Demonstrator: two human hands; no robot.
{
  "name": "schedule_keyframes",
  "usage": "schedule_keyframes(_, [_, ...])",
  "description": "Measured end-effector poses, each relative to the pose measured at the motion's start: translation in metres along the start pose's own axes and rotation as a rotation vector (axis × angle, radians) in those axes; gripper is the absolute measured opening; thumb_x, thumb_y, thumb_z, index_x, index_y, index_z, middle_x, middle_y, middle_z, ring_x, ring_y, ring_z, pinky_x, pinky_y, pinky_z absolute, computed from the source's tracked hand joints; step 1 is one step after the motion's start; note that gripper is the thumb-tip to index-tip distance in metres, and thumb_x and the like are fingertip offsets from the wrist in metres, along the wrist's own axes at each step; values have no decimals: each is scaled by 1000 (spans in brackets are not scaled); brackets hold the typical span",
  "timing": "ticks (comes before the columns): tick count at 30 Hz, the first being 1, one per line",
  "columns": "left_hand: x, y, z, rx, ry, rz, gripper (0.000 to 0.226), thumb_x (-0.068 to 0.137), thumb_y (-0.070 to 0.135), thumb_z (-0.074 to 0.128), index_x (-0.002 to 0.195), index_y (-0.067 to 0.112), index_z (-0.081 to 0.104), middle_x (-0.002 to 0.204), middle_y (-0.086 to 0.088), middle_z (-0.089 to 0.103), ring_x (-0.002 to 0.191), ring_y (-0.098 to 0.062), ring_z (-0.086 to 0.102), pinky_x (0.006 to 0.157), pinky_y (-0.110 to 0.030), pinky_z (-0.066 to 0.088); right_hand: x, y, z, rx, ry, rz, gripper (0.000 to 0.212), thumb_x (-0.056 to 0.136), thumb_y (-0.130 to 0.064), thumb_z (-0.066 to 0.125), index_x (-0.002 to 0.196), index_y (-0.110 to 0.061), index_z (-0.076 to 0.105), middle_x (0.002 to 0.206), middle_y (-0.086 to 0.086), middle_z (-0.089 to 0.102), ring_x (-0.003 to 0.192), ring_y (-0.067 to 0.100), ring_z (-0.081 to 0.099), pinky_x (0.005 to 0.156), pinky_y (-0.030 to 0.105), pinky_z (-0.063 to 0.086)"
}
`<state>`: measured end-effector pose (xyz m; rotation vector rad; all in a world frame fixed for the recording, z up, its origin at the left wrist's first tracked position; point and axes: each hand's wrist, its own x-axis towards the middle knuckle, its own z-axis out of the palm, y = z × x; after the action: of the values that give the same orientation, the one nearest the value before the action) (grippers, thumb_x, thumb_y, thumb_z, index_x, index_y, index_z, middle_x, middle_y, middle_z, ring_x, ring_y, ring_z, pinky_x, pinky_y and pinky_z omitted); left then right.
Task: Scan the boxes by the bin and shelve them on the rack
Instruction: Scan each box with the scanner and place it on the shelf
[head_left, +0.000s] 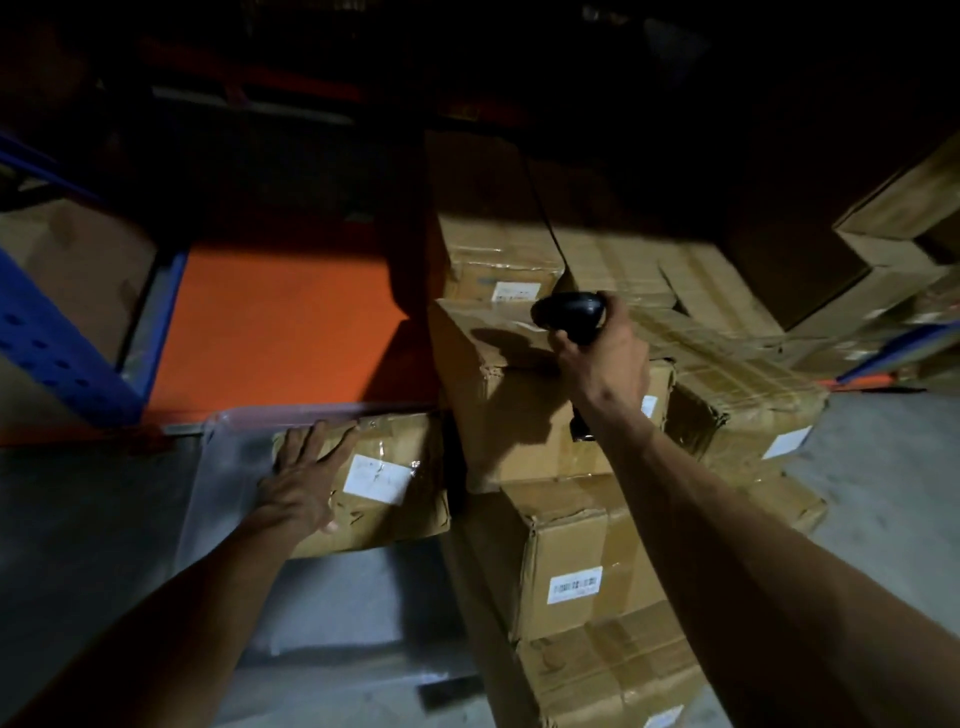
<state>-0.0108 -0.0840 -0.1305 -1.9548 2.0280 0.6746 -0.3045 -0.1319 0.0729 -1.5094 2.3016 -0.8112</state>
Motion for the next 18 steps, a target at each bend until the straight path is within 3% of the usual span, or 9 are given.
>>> schedule_keyframes(5, [-1,2,-2,9,13,1,135,68,32,89,154,40,-15,165,-1,-21,152,-31,-17,123,-48,17,19,-7,3,-231,-207,-11,58,96,-32,71,142,-13,42,124,15,66,109,33,68,94,51,57])
schedule_keyframes(11, [-7,5,-7,0,24,15,134,70,30,87,155,33,-17,165,-4,-20,152,-32,-17,124,-43,10,18,-5,7,-407,-226,-49,54,98,-37,68,136,-13,40,105,10,65,95,30,68,86,46,57])
schedule_keyframes(15, [-11,5,-10,-16,17,16,134,70,29,87,155,34,-17,164,-2,-22,152,-30,-18,123,-43,16,19,-4,8,-450,-220,-78,42,100,-40,63,129,-11,51,96,6,60,82,24,62,72,36,51])
schedule_keyframes(18, [-12,6,-11,-34,6,17,134,71,28,86,154,34,-18,164,-1,-23,151,-30,-19,123,-42,17,21,-4,9,-377,-213,-44,40,99,-41,64,121,-8,59,95,5,64,81,22,66,75,38,58])
